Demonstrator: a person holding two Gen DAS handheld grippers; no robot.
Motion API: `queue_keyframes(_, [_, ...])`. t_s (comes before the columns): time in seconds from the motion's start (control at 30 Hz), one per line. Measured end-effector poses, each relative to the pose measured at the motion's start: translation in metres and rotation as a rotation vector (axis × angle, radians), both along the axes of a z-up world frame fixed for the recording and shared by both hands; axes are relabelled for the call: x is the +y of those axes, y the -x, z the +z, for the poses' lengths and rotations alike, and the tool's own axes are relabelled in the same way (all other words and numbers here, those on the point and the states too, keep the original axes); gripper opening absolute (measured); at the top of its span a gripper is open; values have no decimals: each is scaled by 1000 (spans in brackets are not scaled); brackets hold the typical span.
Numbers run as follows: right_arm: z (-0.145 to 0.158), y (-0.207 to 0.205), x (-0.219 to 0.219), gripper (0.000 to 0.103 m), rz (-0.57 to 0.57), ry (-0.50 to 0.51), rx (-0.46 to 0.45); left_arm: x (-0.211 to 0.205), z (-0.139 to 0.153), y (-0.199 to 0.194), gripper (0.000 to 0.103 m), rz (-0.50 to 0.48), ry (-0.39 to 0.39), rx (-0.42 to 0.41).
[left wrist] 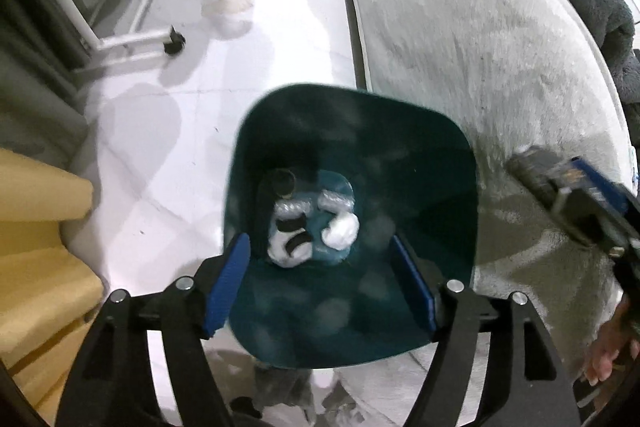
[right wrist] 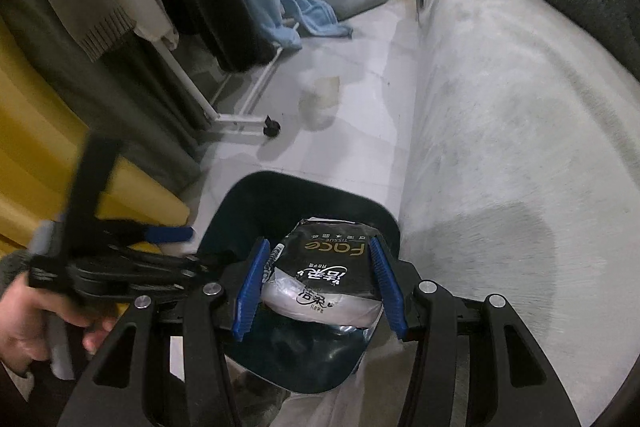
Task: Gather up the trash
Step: 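Drop the black piece into the bin with the left tool while the right tool drops the tissue pack, then move the right tool to the bed and grasp the brown cardboard tube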
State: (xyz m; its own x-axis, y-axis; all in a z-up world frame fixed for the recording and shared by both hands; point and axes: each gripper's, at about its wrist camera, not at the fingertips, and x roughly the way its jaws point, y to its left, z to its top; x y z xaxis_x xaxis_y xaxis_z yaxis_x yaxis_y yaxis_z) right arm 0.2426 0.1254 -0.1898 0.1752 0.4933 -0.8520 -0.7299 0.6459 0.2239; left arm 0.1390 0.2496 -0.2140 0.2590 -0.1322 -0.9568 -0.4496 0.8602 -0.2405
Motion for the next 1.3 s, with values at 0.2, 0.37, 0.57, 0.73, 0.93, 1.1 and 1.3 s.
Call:
queue_keyframes(0.2, [-13, 1, 14, 52, 9, 25, 13, 9, 35, 5, 75, -1, -87, -106])
queue_keyframes(0.37, [-18, 4, 24, 53, 23, 34, 22, 9, 65, 6, 75, -15, -143, -198])
queue_keyframes(0.57, [-30, 6, 31, 60, 25, 53, 36, 6, 108, 8, 76, -29, -191, -347])
queue_keyframes(0.73, [-29, 13, 41, 81, 52, 34, 50, -4, 141, 9, 79, -47, -229, -476])
queue_keyframes(0.93, [-3, 16, 35, 91, 56, 1, 4, -21, 183, 16, 87, -71, -286, -629])
queue_keyframes(1.1, [32, 9, 9, 92, 26, -61, -52, -44, 204, 23, 92, -118, -330, -722])
queue_keyframes(1.3, [66, -4, -29, 92, -34, -100, -123, -69, 214, 16, 93, -154, -346, -768])
